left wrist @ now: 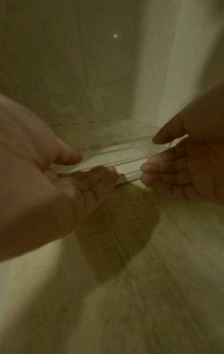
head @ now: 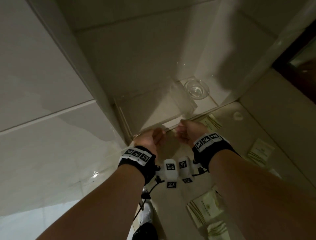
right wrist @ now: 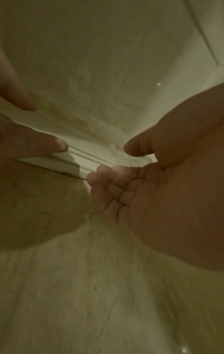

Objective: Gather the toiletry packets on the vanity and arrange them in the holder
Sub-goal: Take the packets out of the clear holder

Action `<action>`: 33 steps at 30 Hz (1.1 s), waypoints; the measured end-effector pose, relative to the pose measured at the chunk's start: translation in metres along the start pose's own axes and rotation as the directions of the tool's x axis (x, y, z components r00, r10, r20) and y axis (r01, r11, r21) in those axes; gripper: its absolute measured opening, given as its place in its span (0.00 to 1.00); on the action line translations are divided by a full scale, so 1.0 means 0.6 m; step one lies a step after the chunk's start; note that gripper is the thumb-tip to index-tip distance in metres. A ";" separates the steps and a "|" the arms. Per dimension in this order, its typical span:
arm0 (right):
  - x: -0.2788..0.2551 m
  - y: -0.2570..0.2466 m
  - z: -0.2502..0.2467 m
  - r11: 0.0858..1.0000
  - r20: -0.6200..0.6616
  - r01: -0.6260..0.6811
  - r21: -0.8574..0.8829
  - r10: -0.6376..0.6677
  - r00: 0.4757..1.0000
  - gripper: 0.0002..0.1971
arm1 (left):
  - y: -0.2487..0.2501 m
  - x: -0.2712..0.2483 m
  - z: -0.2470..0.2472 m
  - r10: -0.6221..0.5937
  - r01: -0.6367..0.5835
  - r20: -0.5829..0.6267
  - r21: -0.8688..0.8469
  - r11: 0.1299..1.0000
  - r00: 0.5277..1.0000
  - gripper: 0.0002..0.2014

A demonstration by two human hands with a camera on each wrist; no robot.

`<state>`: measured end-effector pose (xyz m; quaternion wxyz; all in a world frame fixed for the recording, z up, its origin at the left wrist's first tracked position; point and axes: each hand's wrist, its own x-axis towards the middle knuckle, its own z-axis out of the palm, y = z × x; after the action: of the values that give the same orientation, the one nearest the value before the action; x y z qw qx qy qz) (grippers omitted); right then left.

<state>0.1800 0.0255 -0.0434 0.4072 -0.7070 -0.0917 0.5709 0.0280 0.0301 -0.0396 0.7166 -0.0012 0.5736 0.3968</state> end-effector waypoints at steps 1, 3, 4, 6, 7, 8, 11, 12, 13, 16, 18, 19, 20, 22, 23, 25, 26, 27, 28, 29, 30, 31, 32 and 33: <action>0.002 -0.002 0.000 1.000 0.031 -0.008 -0.013 0.008 0.999 0.09 | -0.003 0.000 0.006 0.002 -0.002 -0.006 -0.012 1.000 1.000 0.09; 0.007 -0.008 0.000 0.998 0.124 -0.046 -0.047 0.052 0.991 0.13 | -0.007 0.000 0.015 0.020 -0.020 -0.020 -0.029 0.999 1.000 0.11; 0.010 -0.011 0.000 0.996 0.168 -0.063 -0.059 0.072 0.983 0.15 | -0.007 -0.001 0.018 0.026 -0.026 -0.024 -0.034 0.999 0.999 0.11; 0.015 -0.017 -0.005 0.994 0.234 -0.077 -0.076 0.093 0.968 0.17 | -0.008 0.001 0.021 0.029 -0.031 -0.032 -0.052 0.998 0.999 0.10; 0.019 -0.019 -0.006 0.993 0.270 -0.086 -0.076 0.104 0.957 0.18 | -0.008 0.001 0.022 0.030 -0.032 -0.039 -0.055 0.998 0.999 0.10; 0.021 -0.022 -0.008 0.992 0.297 -0.096 -0.078 0.115 0.948 0.18 | -0.006 0.002 0.022 0.030 -0.033 -0.045 -0.059 0.998 0.999 0.09; 0.021 -0.027 -0.007 0.985 0.328 -0.116 -0.131 0.153 0.932 0.16 | -0.004 0.004 0.021 0.028 -0.033 -0.079 -0.063 0.997 0.996 0.08; 0.022 -0.027 -0.007 0.983 0.338 -0.126 -0.131 0.163 0.927 0.16 | -0.004 0.005 0.020 0.024 -0.030 -0.088 -0.067 0.997 0.996 0.07; 0.021 -0.028 -0.005 0.983 0.322 -0.127 -0.136 0.165 0.932 0.16 | -0.003 0.006 0.018 0.017 -0.024 -0.091 -0.072 0.997 0.996 0.07; 0.025 -0.027 0.001 0.978 0.288 -0.106 -0.178 0.155 0.945 0.14 | 0.001 0.005 0.011 0.002 -0.006 -0.070 -0.063 0.998 0.998 0.09; 0.030 -0.030 0.002 0.977 0.296 -0.108 -0.185 0.160 0.942 0.13 | 0.004 0.000 0.010 -0.012 0.010 -0.054 -0.053 0.999 0.998 0.08; 0.033 -0.031 0.003 0.978 0.284 -0.104 -0.180 0.153 0.946 0.13 | 0.005 -0.002 0.009 -0.021 0.019 -0.047 -0.044 0.999 0.999 0.08; 0.033 -0.033 0.003 0.979 0.276 -0.093 -0.181 0.142 0.951 0.13 | 0.007 -0.005 0.009 -0.028 0.027 -0.032 -0.029 0.999 0.999 0.09; 0.034 -0.035 0.009 0.976 0.260 -0.068 -0.207 0.122 0.958 0.12 | 0.011 -0.005 0.006 -0.048 0.048 -0.015 0.004 0.999 0.999 0.12; 0.033 -0.034 0.013 0.976 0.236 -0.051 -0.212 0.102 0.966 0.11 | 0.013 -0.006 0.005 -0.059 0.059 -0.011 0.012 0.998 0.998 0.12; 0.035 -0.031 0.018 0.978 0.161 -0.024 -0.209 0.058 0.985 0.10 | 0.017 -0.009 0.001 -0.083 0.083 0.001 0.033 0.996 0.997 0.08; 0.037 -0.029 0.020 0.978 0.135 -0.011 -0.207 0.040 0.990 0.10 | 0.018 -0.012 0.000 -0.096 0.095 0.015 0.046 0.994 0.995 0.07; 0.039 -0.028 0.021 0.979 0.124 -0.006 -0.205 0.032 0.992 0.10 | 0.019 -0.014 -0.002 -0.107 0.106 0.020 0.064 0.992 0.994 0.07; 0.040 -0.027 0.022 0.980 0.121 -0.004 -0.197 0.029 0.992 0.10 | 0.019 -0.015 -0.003 -0.113 0.111 0.026 0.079 0.991 0.993 0.08; 0.042 -0.024 0.021 0.982 0.125 -0.003 -0.190 0.028 0.992 0.10 | 0.019 -0.015 -0.004 -0.111 0.108 0.028 0.097 0.989 0.993 0.08; 0.045 -0.023 0.020 0.982 0.128 -0.005 -0.187 0.029 0.991 0.11 | 0.018 -0.014 -0.005 -0.103 0.099 0.026 0.105 0.989 0.994 0.09; 0.046 -0.023 0.021 0.982 0.126 -0.006 -0.188 0.030 0.992 0.13 | 0.018 -0.013 -0.005 -0.094 0.092 0.018 0.111 0.990 0.995 0.09; 0.045 -0.024 0.021 0.982 0.123 -0.009 -0.191 0.033 0.992 0.16 | 0.019 -0.012 -0.006 -0.089 0.087 0.010 0.109 0.990 0.996 0.09; 0.043 -0.025 0.021 0.981 0.122 -0.014 -0.191 0.038 0.992 0.18 | 0.019 -0.012 -0.006 -0.084 0.083 0.002 0.103 0.991 0.996 0.10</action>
<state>0.1827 0.0568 -0.0524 0.3239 -0.7066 -0.1618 0.6079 0.0186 0.0323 -0.0300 0.7336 0.0130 0.5904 0.3363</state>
